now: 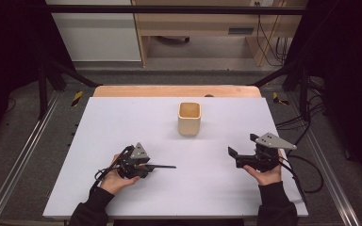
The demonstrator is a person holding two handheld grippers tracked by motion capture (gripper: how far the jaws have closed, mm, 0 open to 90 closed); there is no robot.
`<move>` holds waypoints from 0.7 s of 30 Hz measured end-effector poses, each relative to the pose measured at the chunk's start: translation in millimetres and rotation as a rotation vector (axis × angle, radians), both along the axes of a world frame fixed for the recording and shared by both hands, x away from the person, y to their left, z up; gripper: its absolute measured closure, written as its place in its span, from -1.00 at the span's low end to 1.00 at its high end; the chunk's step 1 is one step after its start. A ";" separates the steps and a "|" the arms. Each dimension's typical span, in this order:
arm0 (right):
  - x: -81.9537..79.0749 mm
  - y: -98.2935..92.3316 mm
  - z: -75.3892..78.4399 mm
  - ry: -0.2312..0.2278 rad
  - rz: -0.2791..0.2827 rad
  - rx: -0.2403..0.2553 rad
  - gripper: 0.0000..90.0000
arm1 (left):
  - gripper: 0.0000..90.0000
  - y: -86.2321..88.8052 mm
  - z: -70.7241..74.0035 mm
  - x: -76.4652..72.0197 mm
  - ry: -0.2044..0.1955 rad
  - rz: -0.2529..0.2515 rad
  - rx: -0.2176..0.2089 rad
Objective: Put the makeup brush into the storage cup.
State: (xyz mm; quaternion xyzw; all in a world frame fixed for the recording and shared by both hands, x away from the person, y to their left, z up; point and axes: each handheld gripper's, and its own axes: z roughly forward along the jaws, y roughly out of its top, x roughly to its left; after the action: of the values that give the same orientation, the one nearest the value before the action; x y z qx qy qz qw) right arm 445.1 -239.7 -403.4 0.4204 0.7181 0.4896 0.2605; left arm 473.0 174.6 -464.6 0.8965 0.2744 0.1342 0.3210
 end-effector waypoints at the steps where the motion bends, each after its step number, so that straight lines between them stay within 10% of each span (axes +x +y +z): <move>1: 0.0 0.1 -0.1 0.003 -0.001 -0.002 -0.92 | 0.32 -0.2 -0.5 0.1 0.004 -0.003 0.001; 21: -0.9 -1.3 1.2 -0.001 -0.007 0.001 -0.92 | 0.68 -0.2 0.9 -0.7 0.056 0.001 0.018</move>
State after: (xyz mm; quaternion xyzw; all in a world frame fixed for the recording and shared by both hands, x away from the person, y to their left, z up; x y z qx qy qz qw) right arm 444.3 -241.0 -402.2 0.4228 0.7162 0.4891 0.2627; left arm 472.3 174.4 -463.7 0.9026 0.2825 0.1114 0.3050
